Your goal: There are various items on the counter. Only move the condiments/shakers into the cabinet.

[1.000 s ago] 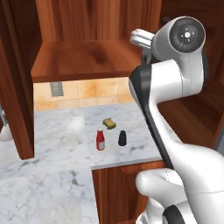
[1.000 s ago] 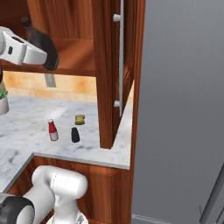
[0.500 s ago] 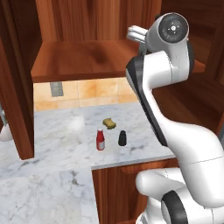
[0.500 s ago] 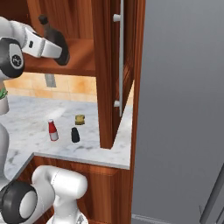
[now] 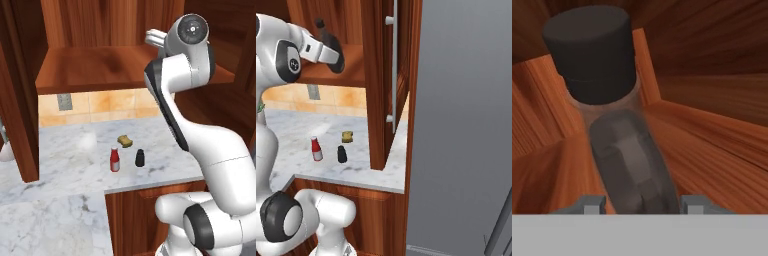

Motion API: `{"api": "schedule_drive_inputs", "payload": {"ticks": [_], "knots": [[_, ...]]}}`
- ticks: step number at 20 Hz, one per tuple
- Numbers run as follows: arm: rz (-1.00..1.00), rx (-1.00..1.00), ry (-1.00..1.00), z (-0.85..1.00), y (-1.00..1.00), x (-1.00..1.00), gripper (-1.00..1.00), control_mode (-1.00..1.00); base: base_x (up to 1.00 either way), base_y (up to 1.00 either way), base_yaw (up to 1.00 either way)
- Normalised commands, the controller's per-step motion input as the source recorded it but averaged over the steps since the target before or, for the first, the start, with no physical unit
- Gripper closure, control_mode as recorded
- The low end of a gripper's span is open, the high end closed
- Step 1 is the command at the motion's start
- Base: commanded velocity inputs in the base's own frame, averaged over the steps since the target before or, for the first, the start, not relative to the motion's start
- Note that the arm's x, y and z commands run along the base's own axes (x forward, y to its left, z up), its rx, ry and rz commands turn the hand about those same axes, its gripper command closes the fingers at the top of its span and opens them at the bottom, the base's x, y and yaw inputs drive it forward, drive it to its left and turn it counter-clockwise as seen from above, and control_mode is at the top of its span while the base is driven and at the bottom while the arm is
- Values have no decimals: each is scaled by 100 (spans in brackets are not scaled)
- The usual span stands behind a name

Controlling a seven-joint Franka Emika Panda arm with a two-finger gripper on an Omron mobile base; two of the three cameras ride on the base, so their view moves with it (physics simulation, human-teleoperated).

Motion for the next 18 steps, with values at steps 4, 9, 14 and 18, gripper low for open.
{"api": "schedule_drive_inputs", "payload": {"ticks": [4, 9, 14, 18], "knots": [[0, 0, 2, -19, -5, 43, 100, -100, 0, 0, 0], [0, 0, 0, -11, 0, 8, -100, -100, 0, 0, 0], [0, 0, 0, 0, 0, 0, -100, -100, 0, 0, 0], [0, 0, 0, 0, 0, 21, -100, -100, 0, 0, 0]]}}
